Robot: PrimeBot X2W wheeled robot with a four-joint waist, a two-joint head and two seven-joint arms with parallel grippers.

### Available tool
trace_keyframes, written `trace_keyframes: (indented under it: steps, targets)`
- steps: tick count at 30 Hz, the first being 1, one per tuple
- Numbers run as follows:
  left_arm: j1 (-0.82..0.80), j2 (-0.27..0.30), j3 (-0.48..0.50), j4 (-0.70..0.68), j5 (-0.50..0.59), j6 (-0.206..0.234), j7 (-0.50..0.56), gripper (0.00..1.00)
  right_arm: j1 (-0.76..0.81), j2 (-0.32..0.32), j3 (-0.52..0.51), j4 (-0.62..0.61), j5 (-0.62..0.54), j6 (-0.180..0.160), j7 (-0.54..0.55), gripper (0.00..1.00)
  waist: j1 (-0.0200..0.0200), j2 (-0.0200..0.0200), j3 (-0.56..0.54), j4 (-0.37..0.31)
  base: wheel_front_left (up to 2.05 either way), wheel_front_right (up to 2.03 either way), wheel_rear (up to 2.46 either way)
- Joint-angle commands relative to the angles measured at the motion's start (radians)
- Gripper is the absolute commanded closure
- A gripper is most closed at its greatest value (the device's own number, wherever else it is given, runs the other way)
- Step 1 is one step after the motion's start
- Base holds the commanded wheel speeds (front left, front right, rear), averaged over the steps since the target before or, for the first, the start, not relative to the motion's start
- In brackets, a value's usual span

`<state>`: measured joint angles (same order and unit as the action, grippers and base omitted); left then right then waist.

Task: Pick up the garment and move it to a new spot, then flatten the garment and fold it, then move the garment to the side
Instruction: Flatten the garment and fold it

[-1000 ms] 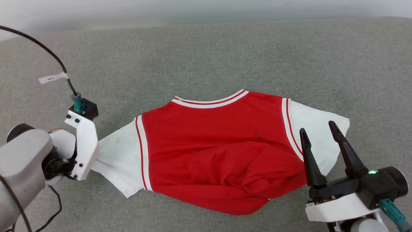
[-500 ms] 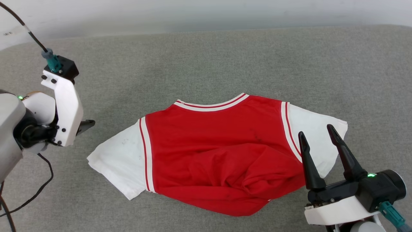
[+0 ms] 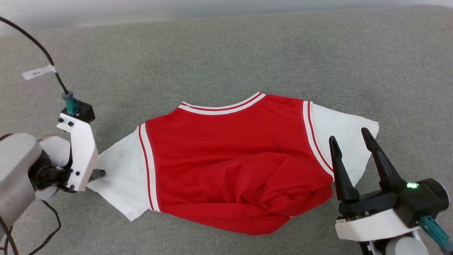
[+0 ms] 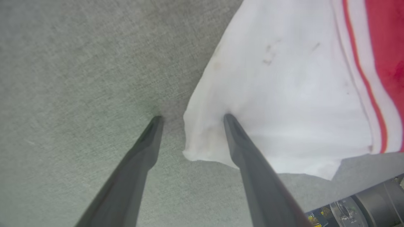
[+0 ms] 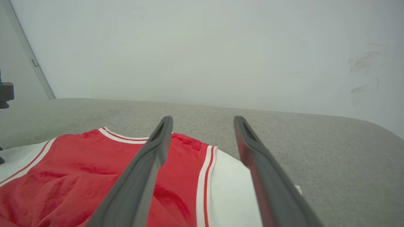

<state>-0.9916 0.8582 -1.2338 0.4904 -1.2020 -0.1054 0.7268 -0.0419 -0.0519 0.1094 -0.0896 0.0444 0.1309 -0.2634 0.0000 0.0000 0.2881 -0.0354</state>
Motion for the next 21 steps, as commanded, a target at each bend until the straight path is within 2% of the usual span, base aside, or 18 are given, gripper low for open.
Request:
trace_keyframes:
  steps: [1,7,8,9,13,15,21]
  targets:
    - [0.015,-0.009,-0.006,0.01,0.009,0.0,0.002,0.0,-0.024,0.003,-0.002,-0.004,-0.002,0.0,-0.002,0.0,0.0,0.0,0.009,-0.003,0.0,0.0,0.0]
    - [0.074,-0.062,-0.031,0.049,0.025,-0.008,0.014,0.0,-0.036,0.003,0.004,0.0,0.0,0.0,-0.002,0.0,0.0,0.0,0.02,-0.005,0.0,0.0,0.0]
    - [0.077,-0.069,-0.034,0.05,0.034,-0.011,0.013,0.42,-0.039,0.003,0.004,0.001,-0.001,0.0,-0.002,0.0,0.0,0.0,0.021,-0.004,0.0,0.0,0.0]
    - [0.078,-0.073,-0.036,0.052,0.038,-0.014,0.011,1.0,-0.042,0.003,0.005,0.001,-0.003,0.0,-0.002,0.0,0.0,0.0,0.02,-0.003,0.0,0.0,0.0]
    - [0.045,-0.074,-0.03,0.05,0.043,-0.02,-0.008,1.0,-0.056,0.003,0.002,0.004,-0.016,0.0,-0.002,0.0,0.0,0.0,0.008,0.003,0.0,0.0,0.0]
    - [0.013,-0.057,-0.027,0.034,0.07,-0.023,-0.03,1.0,-0.074,-0.005,-0.004,-0.005,-0.025,0.0,-0.002,0.0,0.0,0.0,-0.002,0.005,0.0,0.0,0.0]
    - [-0.045,-0.007,-0.021,-0.065,0.11,-0.023,-0.085,1.0,-0.161,-0.098,-0.041,-0.028,-0.043,0.0,-0.002,0.0,0.0,0.0,-0.035,0.023,0.0,0.0,0.0]
